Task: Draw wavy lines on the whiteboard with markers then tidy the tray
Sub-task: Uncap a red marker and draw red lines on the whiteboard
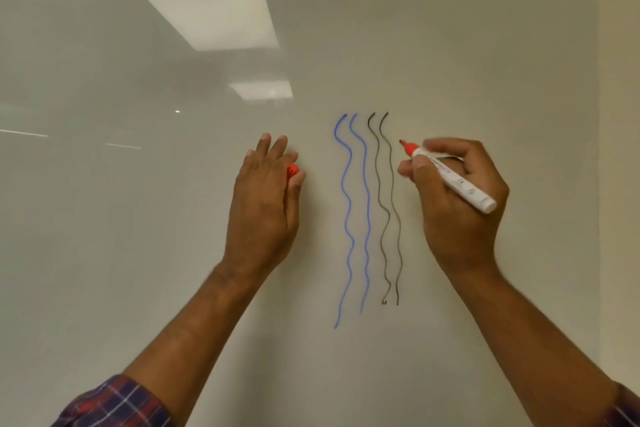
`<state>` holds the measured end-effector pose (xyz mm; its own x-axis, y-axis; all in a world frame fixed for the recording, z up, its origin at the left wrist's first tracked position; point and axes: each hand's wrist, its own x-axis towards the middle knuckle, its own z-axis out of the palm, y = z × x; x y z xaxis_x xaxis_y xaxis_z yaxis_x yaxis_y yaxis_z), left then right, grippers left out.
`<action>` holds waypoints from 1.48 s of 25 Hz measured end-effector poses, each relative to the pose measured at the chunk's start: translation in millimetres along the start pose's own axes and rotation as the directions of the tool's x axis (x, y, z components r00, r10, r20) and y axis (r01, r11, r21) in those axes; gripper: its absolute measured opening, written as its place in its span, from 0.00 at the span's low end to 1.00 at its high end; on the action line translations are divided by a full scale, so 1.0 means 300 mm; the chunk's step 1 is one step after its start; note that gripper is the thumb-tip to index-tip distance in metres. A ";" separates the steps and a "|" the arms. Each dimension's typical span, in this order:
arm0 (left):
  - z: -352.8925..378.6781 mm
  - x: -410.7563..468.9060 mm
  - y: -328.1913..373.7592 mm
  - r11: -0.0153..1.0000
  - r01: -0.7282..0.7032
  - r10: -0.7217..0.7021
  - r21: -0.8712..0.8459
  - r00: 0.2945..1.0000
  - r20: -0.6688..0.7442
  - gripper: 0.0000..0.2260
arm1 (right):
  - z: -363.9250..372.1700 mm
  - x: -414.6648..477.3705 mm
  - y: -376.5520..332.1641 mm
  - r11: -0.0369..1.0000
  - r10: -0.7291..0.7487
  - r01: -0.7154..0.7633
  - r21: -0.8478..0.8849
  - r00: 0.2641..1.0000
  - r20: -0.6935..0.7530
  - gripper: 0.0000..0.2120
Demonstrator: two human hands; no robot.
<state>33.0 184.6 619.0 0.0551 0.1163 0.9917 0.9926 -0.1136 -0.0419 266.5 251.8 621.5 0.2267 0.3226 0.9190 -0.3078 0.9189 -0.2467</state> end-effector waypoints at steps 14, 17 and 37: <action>0.096 0.015 -0.130 0.925 -0.207 0.245 0.317 0.966 -0.085 0.22 | 0.067 0.188 0.176 0.969 -0.124 0.111 -0.223 0.991 -0.048 0.04; 0.097 0.014 -0.130 0.923 -0.208 0.248 0.323 0.965 -0.089 0.22 | 0.069 0.198 0.175 0.964 -0.126 0.109 -0.244 0.991 -0.051 0.03; 0.098 0.008 -0.132 0.927 -0.206 0.245 0.313 0.966 -0.088 0.21 | -0.180 -0.297 0.190 0.924 0.263 -0.229 -0.306 0.962 0.076 0.11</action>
<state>-3.1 218.5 619.5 0.2865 -0.0026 0.9581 0.9427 0.1793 -0.2814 278.6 287.7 508.9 0.0667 0.5350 0.8422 -0.0540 0.8448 -0.5324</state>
